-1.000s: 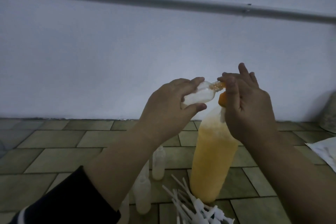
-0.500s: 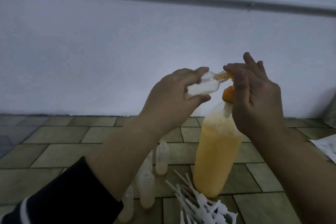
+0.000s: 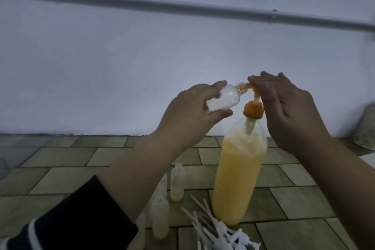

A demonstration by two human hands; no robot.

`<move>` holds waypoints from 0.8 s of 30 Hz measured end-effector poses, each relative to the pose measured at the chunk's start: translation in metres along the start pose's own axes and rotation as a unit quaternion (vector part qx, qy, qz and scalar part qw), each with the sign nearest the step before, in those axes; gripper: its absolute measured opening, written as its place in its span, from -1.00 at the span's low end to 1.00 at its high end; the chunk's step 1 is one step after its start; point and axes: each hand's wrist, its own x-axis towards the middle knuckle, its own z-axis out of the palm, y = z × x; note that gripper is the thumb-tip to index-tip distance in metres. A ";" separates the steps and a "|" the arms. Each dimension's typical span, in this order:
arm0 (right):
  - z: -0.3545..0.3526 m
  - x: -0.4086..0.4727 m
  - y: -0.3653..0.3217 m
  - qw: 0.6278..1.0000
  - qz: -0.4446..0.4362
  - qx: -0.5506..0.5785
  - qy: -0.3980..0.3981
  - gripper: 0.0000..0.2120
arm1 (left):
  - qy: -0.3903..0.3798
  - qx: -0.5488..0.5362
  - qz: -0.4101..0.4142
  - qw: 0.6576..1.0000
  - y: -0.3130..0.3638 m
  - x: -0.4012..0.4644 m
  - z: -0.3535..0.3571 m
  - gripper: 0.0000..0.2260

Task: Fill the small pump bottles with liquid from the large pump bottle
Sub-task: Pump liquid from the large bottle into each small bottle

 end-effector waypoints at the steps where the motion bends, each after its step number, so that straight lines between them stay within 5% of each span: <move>1: 0.001 0.001 0.004 1.000 0.002 -0.007 0.001 -0.42 | 0.000 -0.004 0.000 1.000 0.000 0.001 0.000 -0.52; 12: 0.026 -0.013 0.002 0.996 0.027 0.029 0.085 -0.53 | 0.000 0.084 0.035 0.996 -0.002 0.002 0.003 -0.53; 19: 0.014 -0.003 -0.002 1.000 0.009 -0.018 0.004 -0.39 | 0.001 0.078 0.025 0.997 -0.002 0.002 -0.002 -0.53; 24: 0.011 -0.006 0.001 0.998 0.022 0.020 0.053 -0.43 | 0.000 0.087 0.041 0.995 0.004 0.007 -0.001 -0.51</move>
